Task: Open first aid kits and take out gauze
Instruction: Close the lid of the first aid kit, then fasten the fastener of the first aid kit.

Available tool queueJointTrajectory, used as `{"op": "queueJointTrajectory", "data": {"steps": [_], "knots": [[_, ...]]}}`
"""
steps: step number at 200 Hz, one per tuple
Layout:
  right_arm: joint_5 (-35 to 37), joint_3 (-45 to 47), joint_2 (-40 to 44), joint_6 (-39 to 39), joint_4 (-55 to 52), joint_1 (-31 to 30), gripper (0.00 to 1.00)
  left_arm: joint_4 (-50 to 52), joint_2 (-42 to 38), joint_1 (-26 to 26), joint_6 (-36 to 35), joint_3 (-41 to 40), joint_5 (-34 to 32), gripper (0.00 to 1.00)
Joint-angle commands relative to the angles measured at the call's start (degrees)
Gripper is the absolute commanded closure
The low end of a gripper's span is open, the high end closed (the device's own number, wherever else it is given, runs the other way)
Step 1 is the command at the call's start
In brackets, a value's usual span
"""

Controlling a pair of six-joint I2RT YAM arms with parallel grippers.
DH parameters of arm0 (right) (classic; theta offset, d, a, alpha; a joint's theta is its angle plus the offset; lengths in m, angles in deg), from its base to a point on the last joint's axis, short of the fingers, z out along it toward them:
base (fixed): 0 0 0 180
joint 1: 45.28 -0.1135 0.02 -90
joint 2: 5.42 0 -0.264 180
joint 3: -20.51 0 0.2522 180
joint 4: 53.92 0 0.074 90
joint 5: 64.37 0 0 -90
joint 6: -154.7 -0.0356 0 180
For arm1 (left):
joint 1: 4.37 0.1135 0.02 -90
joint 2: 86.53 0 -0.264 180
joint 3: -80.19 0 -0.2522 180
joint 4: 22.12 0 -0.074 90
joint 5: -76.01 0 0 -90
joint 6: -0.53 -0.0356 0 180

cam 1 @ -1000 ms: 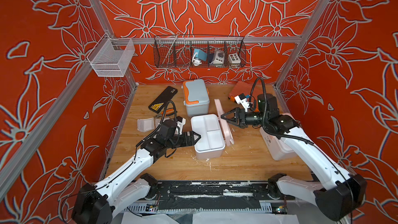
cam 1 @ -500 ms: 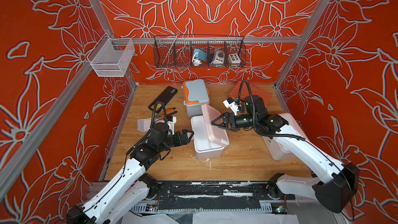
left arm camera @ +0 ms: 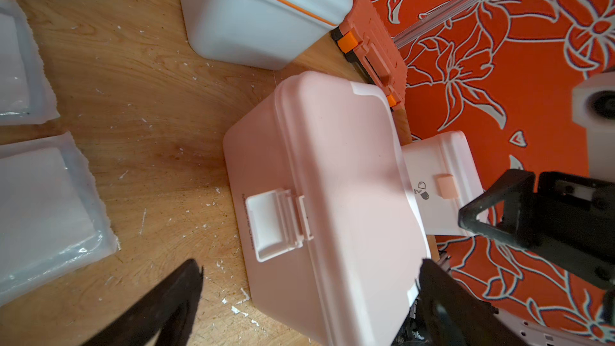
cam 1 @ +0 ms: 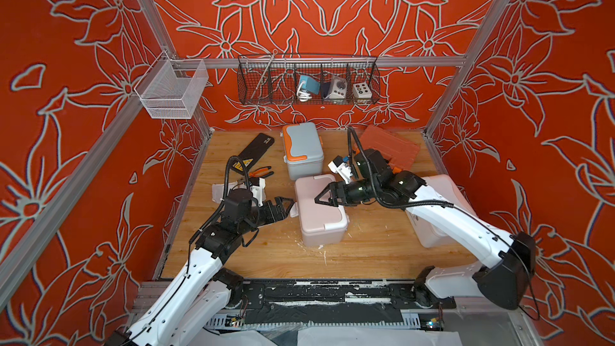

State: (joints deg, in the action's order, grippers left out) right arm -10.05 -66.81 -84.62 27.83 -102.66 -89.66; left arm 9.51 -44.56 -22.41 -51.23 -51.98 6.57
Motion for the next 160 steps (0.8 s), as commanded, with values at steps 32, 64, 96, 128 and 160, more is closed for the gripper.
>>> {"op": "queueJointTrajectory", "data": {"steps": [32,64,96,128,160], "knots": [[18.38,-11.14,-9.31,9.39,-15.24,-7.51,0.57,-7.1,1.25,7.12,2.72,-5.31,14.58,0.02],[22.1,-17.0,-14.24,10.56,-18.39,-9.66,0.65,-13.26,2.53,10.02,5.02,-9.07,18.88,0.02],[24.43,-21.6,-19.18,12.07,-20.95,-10.38,0.65,-23.73,3.61,10.53,10.18,-13.6,21.5,0.02],[23.74,-17.72,-22.49,11.67,-19.72,-10.29,0.64,-30.52,5.4,10.53,12.26,-16.33,21.87,0.02],[30.2,-13.67,-20.99,10.85,-20.66,-10.2,0.64,-35.31,8.24,10.22,13.33,-18.19,22.95,0.02]]}}
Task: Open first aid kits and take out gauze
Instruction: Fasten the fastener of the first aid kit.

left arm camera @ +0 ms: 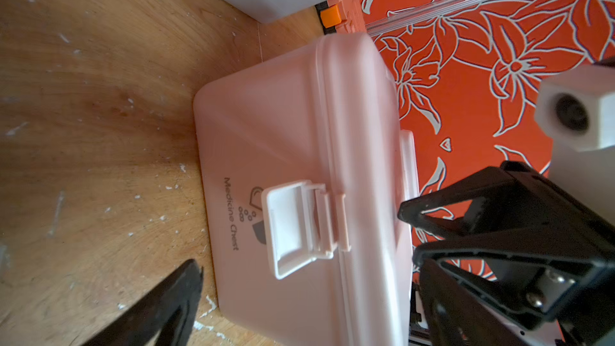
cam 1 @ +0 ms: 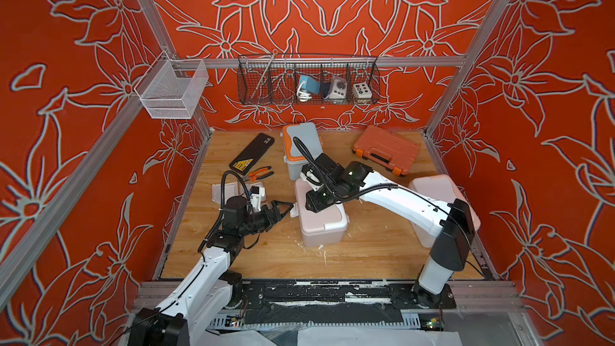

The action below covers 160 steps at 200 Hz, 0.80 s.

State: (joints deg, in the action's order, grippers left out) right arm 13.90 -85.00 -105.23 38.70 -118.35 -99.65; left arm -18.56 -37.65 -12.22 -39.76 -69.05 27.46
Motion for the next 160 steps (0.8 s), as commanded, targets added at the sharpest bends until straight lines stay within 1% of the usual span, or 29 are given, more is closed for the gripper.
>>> {"op": "queueJointTrajectory", "data": {"steps": [1,15,38,64,73,76,87,107,143,160], "knots": [[6.39,4.58,-0.29,-0.06,-5.01,-0.21,0.64,-7.36,1.4,0.04,1.87,-1.14,2.05,0.02],[7.94,5.19,0.22,0.15,-5.97,0.03,0.64,-9.05,2.11,-0.27,1.96,-1.68,2.05,0.02],[8.46,5.91,0.8,0.29,-6.57,0.33,0.64,-13.42,4.06,-1.41,3.25,-2.56,2.32,0.02],[7.26,6.76,1.71,-0.02,-5.13,0.38,0.64,-19.34,6.91,-4.01,4.8,-3.32,1.6,0.02],[6.91,6.65,1.64,-0.02,-5.09,0.4,0.63,-21.73,7.28,-4.5,5.65,-3.69,1.7,0.02],[6.82,6.51,1.64,-0.03,-5.06,0.39,0.63,-22.59,9.0,-4.65,5.92,-3.88,1.75,0.02],[6.42,6.41,1.48,-0.02,-5.08,0.4,0.64,-25.28,10.06,-5.09,6.74,-4.16,1.96,0.02],[5.72,6.42,1.61,-0.1,-4.84,0.39,0.64,-27.85,11.13,-5.75,6.97,-3.92,1.97,0.02],[4.79,6.3,1.8,-0.28,-4.45,0.39,0.64,-36.31,15.23,-6.37,10.26,-4.33,4.54,0.02],[4.43,6.3,1.85,-0.32,-4.3,0.4,0.64,-38.43,16.97,-7.13,11.11,-3.97,5.28,0.02]]}}
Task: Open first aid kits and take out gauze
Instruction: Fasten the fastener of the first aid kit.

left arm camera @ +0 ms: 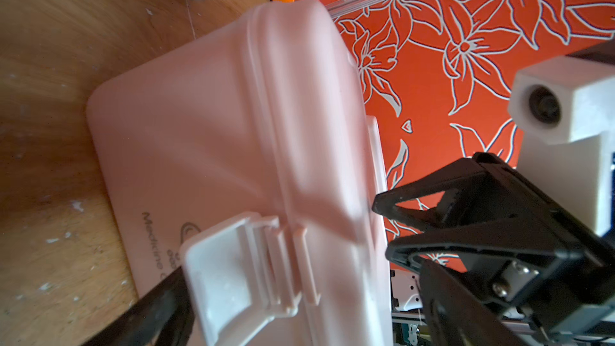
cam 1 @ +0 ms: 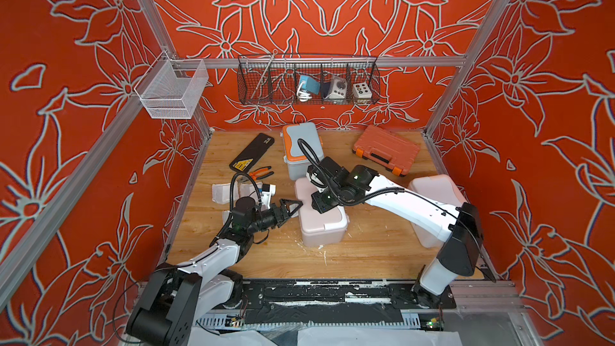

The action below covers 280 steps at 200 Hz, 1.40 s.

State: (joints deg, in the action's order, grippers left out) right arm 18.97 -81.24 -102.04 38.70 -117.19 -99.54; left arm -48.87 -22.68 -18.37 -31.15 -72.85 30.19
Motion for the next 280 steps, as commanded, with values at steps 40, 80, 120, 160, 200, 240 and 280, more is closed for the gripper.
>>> {"op": "queueJointTrajectory", "data": {"steps": [40,80,120,160,200,240,280], "knots": [[-1.71,2.87,-1.31,-0.59,-4.8,0.28,0.64,-12.38,4.09,-2.32,4.51,0.26,3.84,0.02],[-2.41,3.33,-1.2,-0.81,-4.24,0.27,0.64,-12.41,2.79,-2.27,5.4,0.43,4.51,0.02],[-2.83,3.92,-0.94,-0.97,-3.76,0.29,0.64,-10.37,0.73,-2.01,5.66,1.05,4.77,0.02],[-3.04,4.38,-0.63,-1.08,-3.55,0.29,0.64,-9.56,-1.26,0.05,6.82,0.79,5.73,0.02],[-3.45,4.64,-0.44,-1.16,-3.25,0.29,0.64,-9.93,-2.49,1.07,8.25,0.27,6.5,0.03],[-3.54,4.97,-0.19,-1.39,-3.04,0.29,0.64,-9.45,-4.2,2.45,9.09,-0.16,7.21,0.03],[-3.8,5.01,-0.04,-1.47,-2.84,0.29,0.64,-7.4,-5.75,3.63,8.65,-0.44,7.41,0.03]]}}
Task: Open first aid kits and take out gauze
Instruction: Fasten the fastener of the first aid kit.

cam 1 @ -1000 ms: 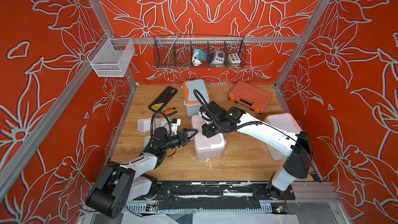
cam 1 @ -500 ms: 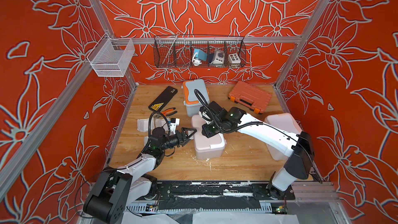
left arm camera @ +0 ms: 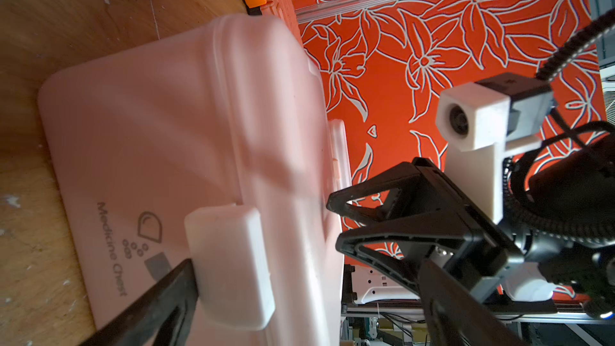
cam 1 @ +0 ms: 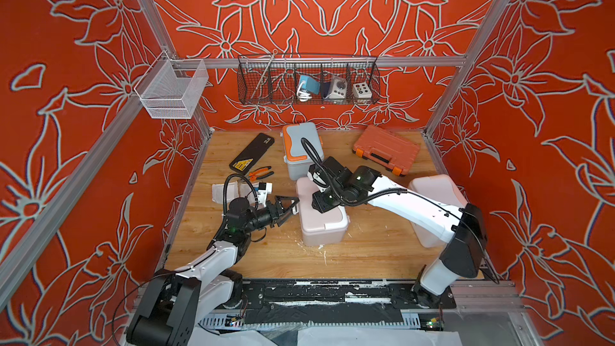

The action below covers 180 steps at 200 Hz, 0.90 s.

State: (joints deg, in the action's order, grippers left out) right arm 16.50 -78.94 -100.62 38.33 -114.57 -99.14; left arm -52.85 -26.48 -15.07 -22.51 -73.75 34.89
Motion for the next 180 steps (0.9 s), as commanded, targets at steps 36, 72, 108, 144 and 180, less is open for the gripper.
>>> {"op": "queueJointTrajectory", "data": {"steps": [36,72,108,144,180], "knots": [[-1.34,2.78,-1.4,-1.06,-5.33,-0.09,0.64,-2.4,-2.56,0.5,-0.24,0.45,2.61,0.03],[-1.32,2.8,-1.39,-0.99,-5.43,-0.1,0.64,2.0,-2.92,1.11,-2.17,0.93,2.18,0.03],[-1.29,2.31,-0.81,-1.01,-5.82,-0.1,0.64,15.99,-6.44,1.65,-7.82,3.81,-0.64,0.03],[0.54,0.45,1.08,-0.7,-7.4,-0.1,0.64,33.24,-9.87,1.65,-16.07,9.62,-5.53,0.13],[1.15,-0.34,1.81,-0.44,-8.04,-0.1,0.64,43.52,-10.74,0.77,-20.51,15.15,-7.14,0.42]]}}
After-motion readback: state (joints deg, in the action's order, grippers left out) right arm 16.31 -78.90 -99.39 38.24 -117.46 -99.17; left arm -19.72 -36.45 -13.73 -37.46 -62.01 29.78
